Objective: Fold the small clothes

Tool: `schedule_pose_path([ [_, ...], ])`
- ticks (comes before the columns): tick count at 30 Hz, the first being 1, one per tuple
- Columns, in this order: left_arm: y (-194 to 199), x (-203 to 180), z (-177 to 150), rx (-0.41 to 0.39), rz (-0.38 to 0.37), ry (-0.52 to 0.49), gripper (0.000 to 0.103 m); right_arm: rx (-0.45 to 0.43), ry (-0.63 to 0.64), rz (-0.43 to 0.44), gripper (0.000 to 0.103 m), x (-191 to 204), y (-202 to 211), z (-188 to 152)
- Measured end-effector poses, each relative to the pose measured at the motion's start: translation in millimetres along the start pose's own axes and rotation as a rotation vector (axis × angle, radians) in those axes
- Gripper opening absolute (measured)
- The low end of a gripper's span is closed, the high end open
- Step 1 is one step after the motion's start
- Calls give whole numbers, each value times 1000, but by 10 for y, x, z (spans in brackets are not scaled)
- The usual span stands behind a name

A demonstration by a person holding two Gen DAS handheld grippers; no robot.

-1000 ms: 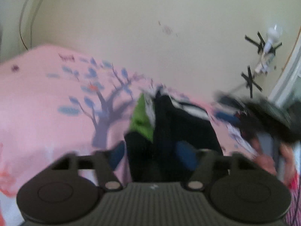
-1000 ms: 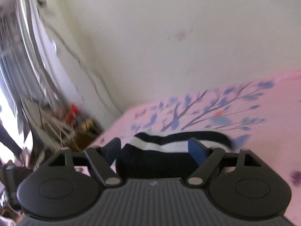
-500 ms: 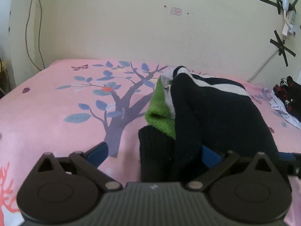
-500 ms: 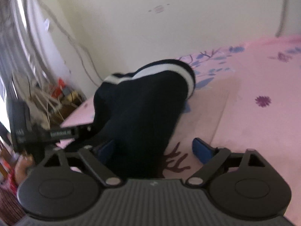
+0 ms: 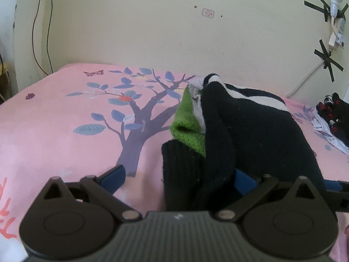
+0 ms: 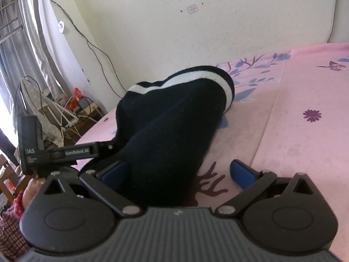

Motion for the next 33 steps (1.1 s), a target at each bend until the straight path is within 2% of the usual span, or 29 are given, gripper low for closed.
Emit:
schedule_pose_path([
  [14,-11,-10,-33,20,-3,-13,103,-11,-29,37,96,13,64,-32],
  [19,11,-16,-32,18,0,-25,103,-28,-78,79,96,-55,104,-13],
  [33,140,-67,-18,-52,55,-75,103,-17,-87,97,96,-60,124,-7],
])
Point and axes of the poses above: each gripper's, at about its wrist camera, not at the fingertips, and y roughly against the way its jaws point, x to its left, z to its top, the point moved 7 cm from there along -y, roughly the way its jaws point, and after that the axes turned 10 degrees about z, right-handed, at the moved point
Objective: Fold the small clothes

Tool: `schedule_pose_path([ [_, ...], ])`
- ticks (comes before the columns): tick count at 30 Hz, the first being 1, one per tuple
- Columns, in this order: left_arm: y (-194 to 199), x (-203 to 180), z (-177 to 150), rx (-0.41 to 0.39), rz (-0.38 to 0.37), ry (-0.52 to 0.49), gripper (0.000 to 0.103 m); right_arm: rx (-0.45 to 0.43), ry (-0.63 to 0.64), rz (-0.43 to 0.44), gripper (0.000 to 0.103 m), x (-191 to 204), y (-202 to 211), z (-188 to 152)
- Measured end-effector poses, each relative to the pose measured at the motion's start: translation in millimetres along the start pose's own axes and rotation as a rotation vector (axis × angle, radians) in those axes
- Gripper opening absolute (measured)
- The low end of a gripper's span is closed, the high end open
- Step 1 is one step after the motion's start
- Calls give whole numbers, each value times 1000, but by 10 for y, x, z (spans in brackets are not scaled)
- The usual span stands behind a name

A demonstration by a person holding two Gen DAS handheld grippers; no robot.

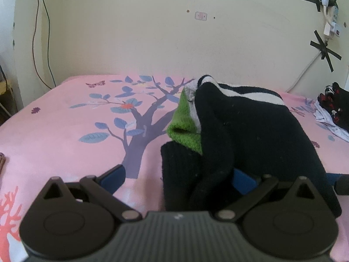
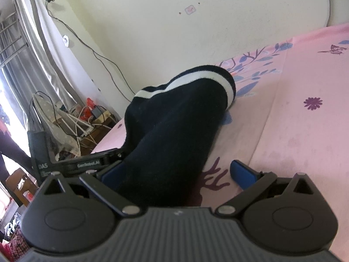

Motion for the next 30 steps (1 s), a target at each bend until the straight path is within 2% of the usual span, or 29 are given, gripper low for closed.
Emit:
schedule_pose_path([
  [9,64,16,-1,-25,57,-17,103,4,22,-21,96,10,-5,-8],
  [18,110,26,-16,-31,95,-39,103,26,133,-130,96,103,-28,-77],
  [30,66,3,-2,-35,94,-60,103,7,72,-74,96,43,10,-43],
])
Point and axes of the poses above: each gripper's, at about its wrist camera, not at the fingertips, and y roughly against the way its jaws point, x to its left, z to its top, the point moved 7 cm from there along -y, roughly the way its jaws point, and after that the axes turned 10 degrees about z, right-handed, at the moved point
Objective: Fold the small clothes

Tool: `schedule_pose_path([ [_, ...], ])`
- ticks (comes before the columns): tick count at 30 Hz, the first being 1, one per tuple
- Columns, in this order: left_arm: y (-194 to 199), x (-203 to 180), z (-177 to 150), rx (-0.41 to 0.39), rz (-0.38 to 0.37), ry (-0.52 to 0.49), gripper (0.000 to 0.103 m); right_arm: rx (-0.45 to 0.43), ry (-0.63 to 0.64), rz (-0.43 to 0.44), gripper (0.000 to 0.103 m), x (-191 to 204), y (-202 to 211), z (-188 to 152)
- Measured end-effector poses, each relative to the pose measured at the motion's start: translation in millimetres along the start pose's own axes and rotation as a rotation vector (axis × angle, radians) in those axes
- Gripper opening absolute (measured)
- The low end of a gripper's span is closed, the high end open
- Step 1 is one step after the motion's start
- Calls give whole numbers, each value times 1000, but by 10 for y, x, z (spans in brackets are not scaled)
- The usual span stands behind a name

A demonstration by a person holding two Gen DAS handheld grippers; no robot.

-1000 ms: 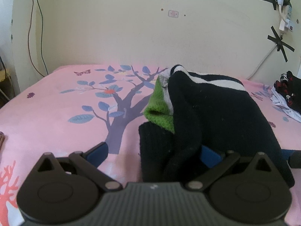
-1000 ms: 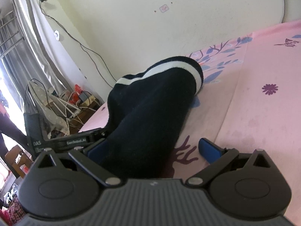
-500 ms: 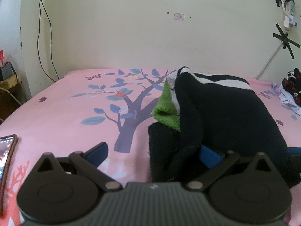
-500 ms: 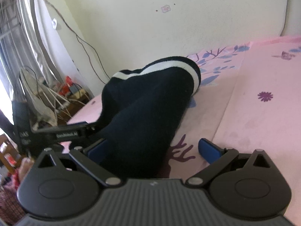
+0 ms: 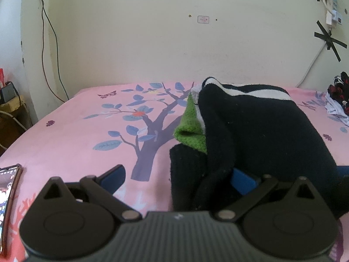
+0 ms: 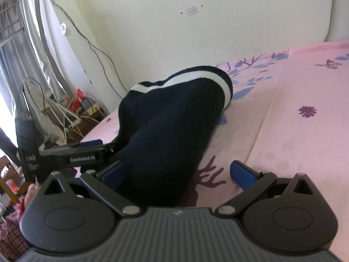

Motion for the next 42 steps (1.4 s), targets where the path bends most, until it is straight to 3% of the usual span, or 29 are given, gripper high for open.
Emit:
schedule_pose_path([
  [42,15,-13,8,-7,17,-16,103,-14,-33,32,96,-30,41,10],
])
Point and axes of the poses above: each gripper's, at about its wrist camera, not at the fingertips, and y roughly against the way its jaws point, x to its left, z to its top, the point moved 7 cm from there along -y, roughly the way its jaws point, and after that the axes turned 10 degrees about z, right-handed, at the moved point
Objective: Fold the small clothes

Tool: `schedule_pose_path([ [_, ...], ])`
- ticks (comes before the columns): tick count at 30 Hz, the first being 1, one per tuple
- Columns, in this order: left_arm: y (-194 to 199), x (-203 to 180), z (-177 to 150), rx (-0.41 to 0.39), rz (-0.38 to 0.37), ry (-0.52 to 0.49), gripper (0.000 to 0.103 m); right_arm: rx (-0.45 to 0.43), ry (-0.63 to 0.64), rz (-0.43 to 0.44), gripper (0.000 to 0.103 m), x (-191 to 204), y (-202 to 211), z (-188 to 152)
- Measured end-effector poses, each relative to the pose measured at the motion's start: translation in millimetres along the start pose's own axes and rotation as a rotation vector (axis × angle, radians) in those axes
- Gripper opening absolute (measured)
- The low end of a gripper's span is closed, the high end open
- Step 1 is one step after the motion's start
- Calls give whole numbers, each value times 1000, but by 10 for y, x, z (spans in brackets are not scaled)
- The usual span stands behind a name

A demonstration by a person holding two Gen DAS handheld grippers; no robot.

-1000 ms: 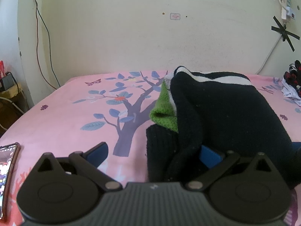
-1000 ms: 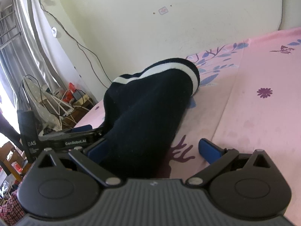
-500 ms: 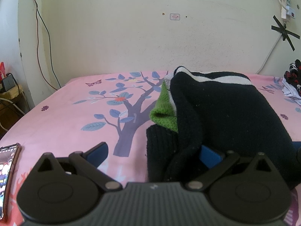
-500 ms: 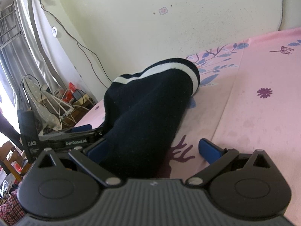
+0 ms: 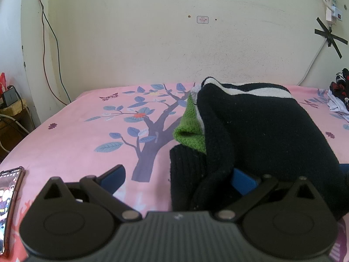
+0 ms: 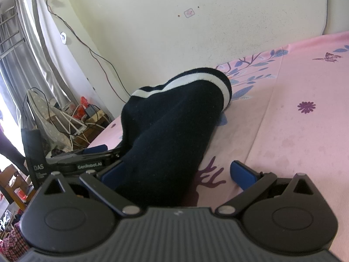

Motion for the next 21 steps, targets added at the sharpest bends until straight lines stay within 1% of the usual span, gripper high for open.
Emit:
schedule_pose_path([
  [21,1,1,2,0,-1,0,103,-5,-14,14,96,-23,17,6],
])
Point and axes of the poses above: each gripper's, at about its wrist camera, not at the fingertips, and y roughly against the way its jaws point, x to its left, z to its top, the point moved 7 cm from there along -y, roughly the way its jaws point, and after that the axes turned 10 degrees about z, right-handed, at the moved point
